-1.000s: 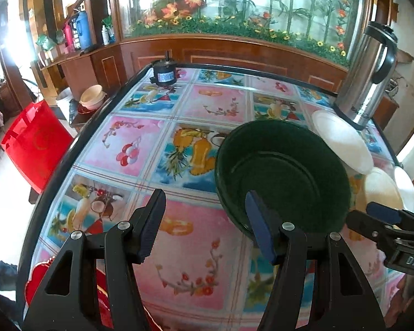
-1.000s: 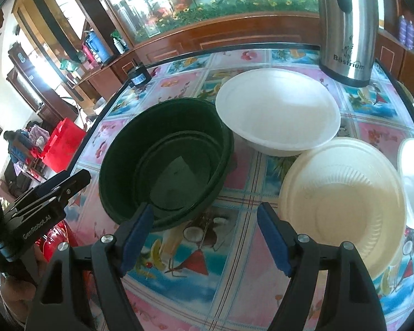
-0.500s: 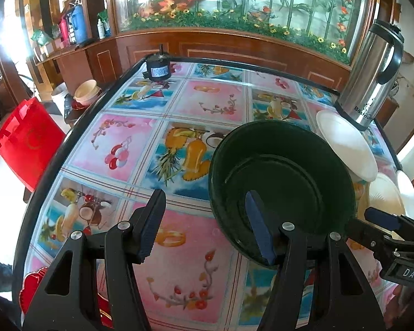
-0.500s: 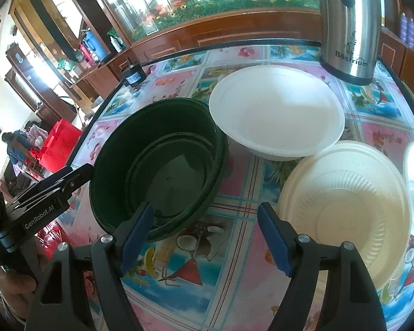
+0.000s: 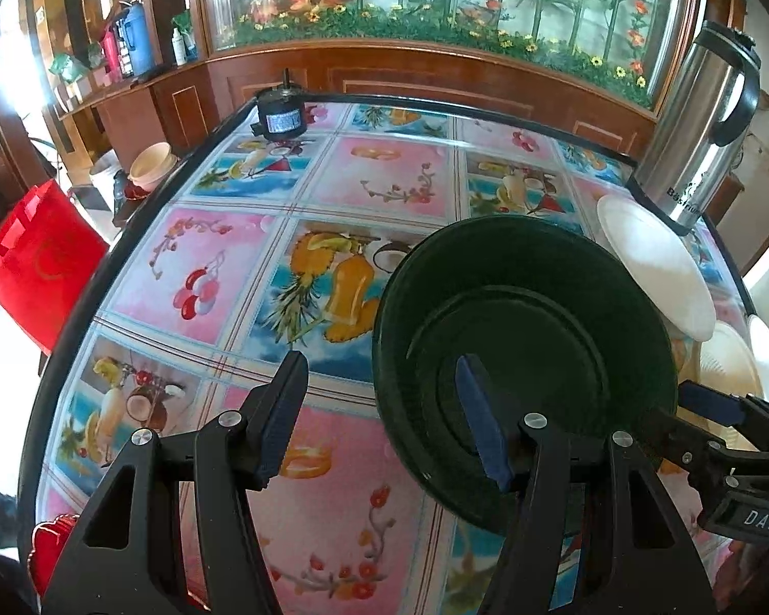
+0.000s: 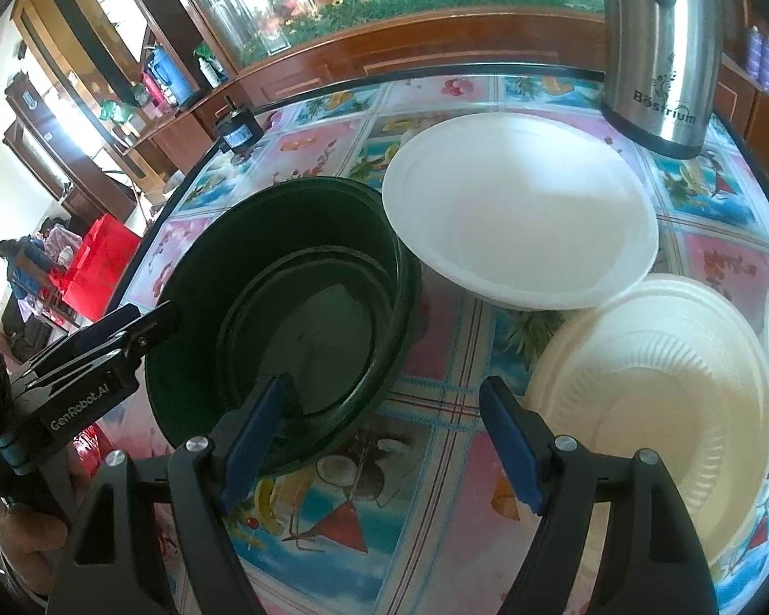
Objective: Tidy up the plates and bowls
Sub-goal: 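Close both grippers on the rim of the green basin, then lift the green basin and carry it over the stacked red plates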
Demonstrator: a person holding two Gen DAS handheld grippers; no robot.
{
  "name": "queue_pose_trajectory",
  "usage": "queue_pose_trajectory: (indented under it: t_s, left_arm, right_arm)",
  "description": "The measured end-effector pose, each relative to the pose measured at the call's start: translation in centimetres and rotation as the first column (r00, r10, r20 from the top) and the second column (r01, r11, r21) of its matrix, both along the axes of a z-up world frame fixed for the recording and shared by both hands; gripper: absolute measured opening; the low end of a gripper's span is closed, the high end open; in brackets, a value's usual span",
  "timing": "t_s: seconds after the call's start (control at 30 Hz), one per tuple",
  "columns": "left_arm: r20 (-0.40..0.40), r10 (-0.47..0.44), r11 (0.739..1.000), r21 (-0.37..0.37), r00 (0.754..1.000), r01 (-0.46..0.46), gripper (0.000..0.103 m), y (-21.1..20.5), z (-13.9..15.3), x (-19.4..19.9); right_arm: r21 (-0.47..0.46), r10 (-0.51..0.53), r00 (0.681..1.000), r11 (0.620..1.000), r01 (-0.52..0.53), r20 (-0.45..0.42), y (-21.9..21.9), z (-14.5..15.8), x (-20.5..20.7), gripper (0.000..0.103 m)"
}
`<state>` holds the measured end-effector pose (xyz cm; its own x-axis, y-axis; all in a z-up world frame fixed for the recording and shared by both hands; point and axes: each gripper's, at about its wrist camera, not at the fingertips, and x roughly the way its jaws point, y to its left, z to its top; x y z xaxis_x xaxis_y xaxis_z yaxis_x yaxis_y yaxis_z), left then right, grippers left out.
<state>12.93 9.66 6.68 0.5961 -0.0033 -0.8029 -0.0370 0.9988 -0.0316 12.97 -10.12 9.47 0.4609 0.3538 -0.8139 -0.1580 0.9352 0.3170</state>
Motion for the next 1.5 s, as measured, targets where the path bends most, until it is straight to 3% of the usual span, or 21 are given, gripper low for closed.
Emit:
queue_pose_trajectory:
  t_s: [0.33, 0.37, 0.43, 0.47, 0.5, 0.53, 0.57, 0.63, 1.0, 1.5]
  left_arm:
    - [-0.036, -0.022, 1.000, -0.011, 0.999, 0.022, 0.061, -0.5, -0.9, 1.2]
    - [-0.044, -0.026, 1.000, -0.017, 0.999, 0.025, 0.061, -0.6, -1.1, 1.3]
    - [-0.056, -0.038, 0.999, -0.042, 0.998, 0.036, 0.061, -0.6, -1.4, 1.5]
    - [-0.065, -0.040, 0.998, -0.053, 0.997, 0.036, 0.056, -0.5, -1.6, 1.6]
    - [-0.074, -0.039, 0.997, -0.064, 0.997, 0.034, 0.048, -0.5, -1.8, 1.6]
    - [-0.091, -0.032, 0.997, -0.073, 0.995, 0.026, 0.032, -0.3, -2.0, 1.7]
    - [-0.097, -0.028, 0.998, -0.066, 0.995, 0.022, 0.025, -0.2, -2.1, 1.8]
    - [-0.096, -0.023, 0.998, -0.069, 0.995, 0.017, 0.017, 0.1, -2.2, 1.6]
    - [-0.068, -0.036, 0.994, -0.101, 0.997, 0.029, 0.017, 1.1, 0.5, -2.6]
    - [-0.006, -0.005, 0.994, -0.106, 1.000, 0.004, 0.017, 3.7, 2.5, -11.3]
  right_arm:
    - [-0.024, 0.028, 1.000, 0.999, -0.028, 0.013, 0.6, 0.2, 0.7, 0.078]
    - [-0.031, 0.032, 0.999, 0.999, -0.032, 0.014, 0.7, 0.2, 0.9, 0.074]
    - [-0.038, 0.046, 0.999, 0.998, -0.046, 0.011, 1.0, 0.1, 1.2, 0.058]
    - [-0.039, 0.053, 0.999, 0.998, -0.052, 0.009, 1.1, 0.1, 1.4, 0.045]
    - [-0.040, 0.057, 0.998, 0.998, -0.056, 0.008, 1.1, 0.0, 1.5, 0.035]
    - [-0.046, 0.063, 0.998, 0.997, -0.063, 0.007, 1.2, 0.0, 1.6, 0.031]
    - [-0.059, 0.066, 0.998, 0.996, -0.065, 0.008, 1.2, -0.1, 1.6, 0.028]
    - [-0.069, 0.059, 0.998, 0.996, -0.057, 0.018, 1.1, 0.0, 1.4, 0.027]
    - [-0.040, 0.076, 0.995, 0.996, -0.074, 0.060, 0.9, 2.1, -2.0, 0.027]
    - [-0.036, 0.130, 0.984, 0.991, -0.127, 0.120, 3.2, 4.3, -8.4, 0.030]
